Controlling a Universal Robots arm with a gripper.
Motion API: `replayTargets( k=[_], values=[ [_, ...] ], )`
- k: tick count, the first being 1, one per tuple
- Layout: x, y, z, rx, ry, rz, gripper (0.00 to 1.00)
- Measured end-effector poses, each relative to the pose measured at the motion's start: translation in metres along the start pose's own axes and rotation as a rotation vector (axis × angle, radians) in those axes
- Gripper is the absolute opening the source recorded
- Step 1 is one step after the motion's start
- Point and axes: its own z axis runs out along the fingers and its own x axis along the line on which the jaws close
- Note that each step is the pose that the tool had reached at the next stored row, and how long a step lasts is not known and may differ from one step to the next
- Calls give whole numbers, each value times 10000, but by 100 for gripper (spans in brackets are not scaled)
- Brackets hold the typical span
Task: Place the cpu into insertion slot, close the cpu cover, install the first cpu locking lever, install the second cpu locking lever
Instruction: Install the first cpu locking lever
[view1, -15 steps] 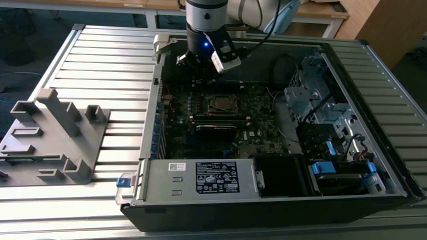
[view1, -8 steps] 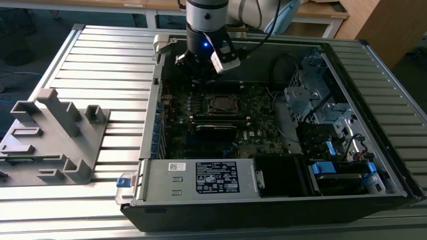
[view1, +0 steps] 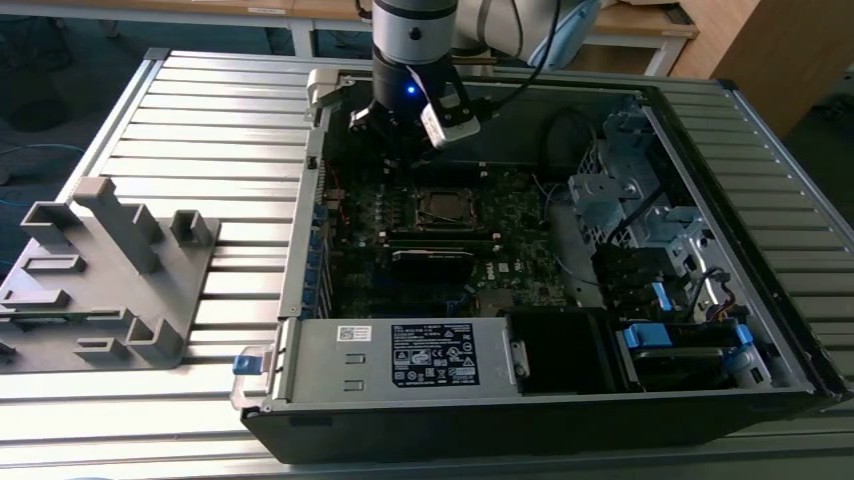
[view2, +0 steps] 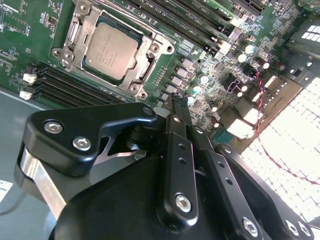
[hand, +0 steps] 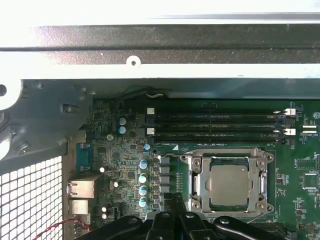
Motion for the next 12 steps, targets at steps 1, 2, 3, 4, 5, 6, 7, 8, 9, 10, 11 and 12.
replayTargets(
  k=[1,2,3,4,5,6,7,8,9,10,11,12],
  values=[
    [0,0,1,-1,1,0,11],
    [0,0,1,-1,2,0,11],
    [0,0,1,0,2,1,11],
    [0,0,1,-1,3,0,11],
    [0,0,0,-2,1,1,11],
    [0,0,-5,-1,2,0,11],
    [0,0,-10,0,2,0,11],
    [0,0,-13,-2,1,0,11],
    [0,1,-12,-4,0,1,11],
    [0,1,-12,-4,0,0,11],
    [0,0,-13,-2,1,0,11],
    [0,0,-14,-1,2,0,11]
  ],
)
